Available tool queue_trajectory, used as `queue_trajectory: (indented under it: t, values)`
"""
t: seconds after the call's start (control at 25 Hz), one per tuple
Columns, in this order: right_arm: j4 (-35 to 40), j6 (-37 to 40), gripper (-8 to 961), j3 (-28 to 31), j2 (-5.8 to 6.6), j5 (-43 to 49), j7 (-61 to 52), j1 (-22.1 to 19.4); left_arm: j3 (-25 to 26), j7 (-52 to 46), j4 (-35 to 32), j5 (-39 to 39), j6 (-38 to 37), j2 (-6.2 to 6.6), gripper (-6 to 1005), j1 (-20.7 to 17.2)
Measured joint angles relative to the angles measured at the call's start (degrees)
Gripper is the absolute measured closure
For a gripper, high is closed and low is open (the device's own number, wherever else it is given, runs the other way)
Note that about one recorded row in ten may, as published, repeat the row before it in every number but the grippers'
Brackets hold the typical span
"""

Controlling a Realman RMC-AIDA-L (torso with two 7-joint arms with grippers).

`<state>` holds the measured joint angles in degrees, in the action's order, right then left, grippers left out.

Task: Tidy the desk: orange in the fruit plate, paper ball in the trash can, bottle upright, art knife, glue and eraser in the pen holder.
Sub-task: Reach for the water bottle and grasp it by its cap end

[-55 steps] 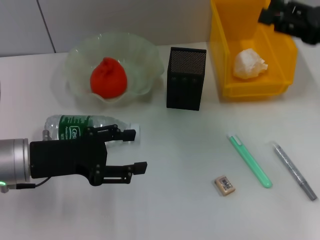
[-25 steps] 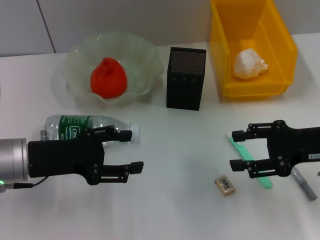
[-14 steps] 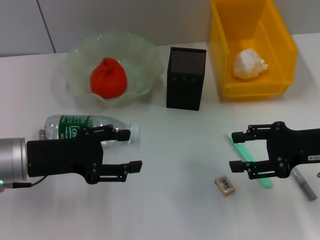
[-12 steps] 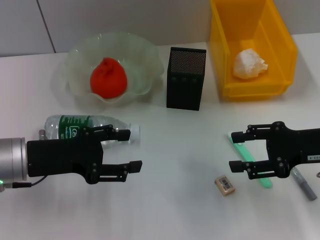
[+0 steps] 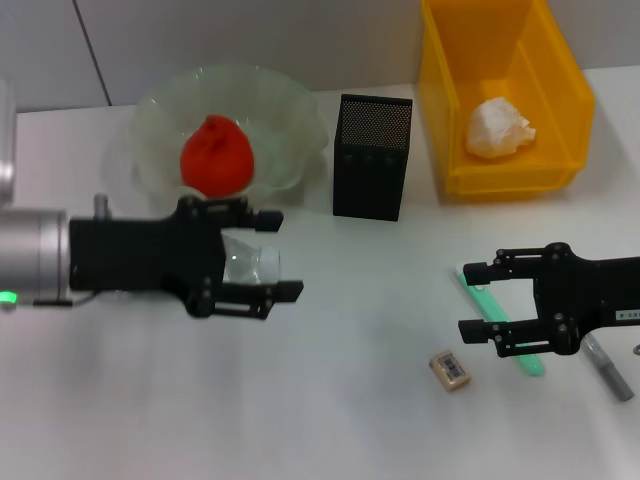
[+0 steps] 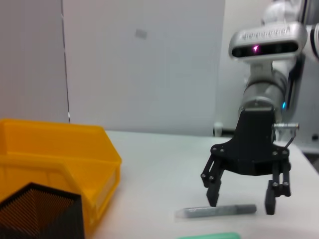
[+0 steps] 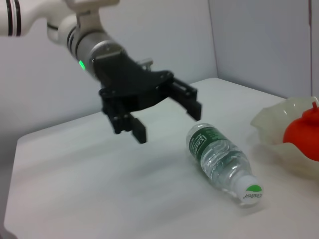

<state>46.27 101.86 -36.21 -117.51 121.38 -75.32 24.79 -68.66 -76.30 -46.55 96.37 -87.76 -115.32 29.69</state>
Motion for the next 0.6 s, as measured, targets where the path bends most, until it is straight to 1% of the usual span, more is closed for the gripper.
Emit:
queue_trajectory:
  t: [0.04,0.12,0.16,0.2,0.28,0.36,0.4,0.44,0.48,0.52,0.56,0.6]
  values:
    - [-0.05,0.00,226,0.02,0.00,0.00,-0.02,-0.02,0.16,-1.62,-3.03,3.01,0.84,-0.04,319,1.76]
    - [-0.14,-0.01,226,0.09,0.00,0.00,-0.06,-0.06,0.18,-2.62,-4.90,5.90,1.83,-0.08,320,3.40]
    - [-0.20,0.00,226,0.13,0.00,-0.01,-0.09,-0.15,0.18,-2.62,-4.90,5.90,1.83,-0.08,321,3.40]
    - [-0.20,0.00,226,0.13,0.00,-0.01,-0.09,-0.15,0.22,-3.61,-6.44,9.81,3.20,-0.33,321,5.36]
    - [-0.22,0.00,226,0.16,0.00,-0.05,-0.16,-0.24,0.25,-5.22,-7.98,15.55,5.09,-1.11,322,7.60]
    - [-0.22,0.00,226,0.17,0.01,-0.07,-0.17,-0.27,0.25,-6.95,-9.41,21.02,6.21,-2.21,323,9.69]
    - [-0.23,0.00,226,0.17,0.01,-0.09,-0.17,-0.28,0.16,-7.56,-9.87,22.84,6.48,-2.51,324,10.38]
    - [-0.23,0.00,226,0.18,0.01,-0.13,-0.17,-0.29,0.16,-7.56,-9.87,22.84,6.48,-2.51,325,10.38]
    - [-0.23,0.00,226,0.18,0.01,-0.23,-0.18,-0.27,-0.92,-9.60,-10.58,27.21,7.16,-3.12,325,12.24]
    - [-0.22,0.01,226,0.18,0.01,-0.36,-0.23,-0.24,-1.74,-10.83,-10.75,29.09,7.77,-3.24,326,12.91]
    - [-0.22,0.01,226,0.18,0.01,-0.36,-0.23,-0.24,-1.74,-10.83,-10.75,29.09,7.77,-3.24,326,12.91]
    - [-0.22,0.01,226,0.18,0.01,-0.39,-0.26,-0.24,-3.32,-11.53,-10.91,30.24,8.39,-3.31,327,13.62]
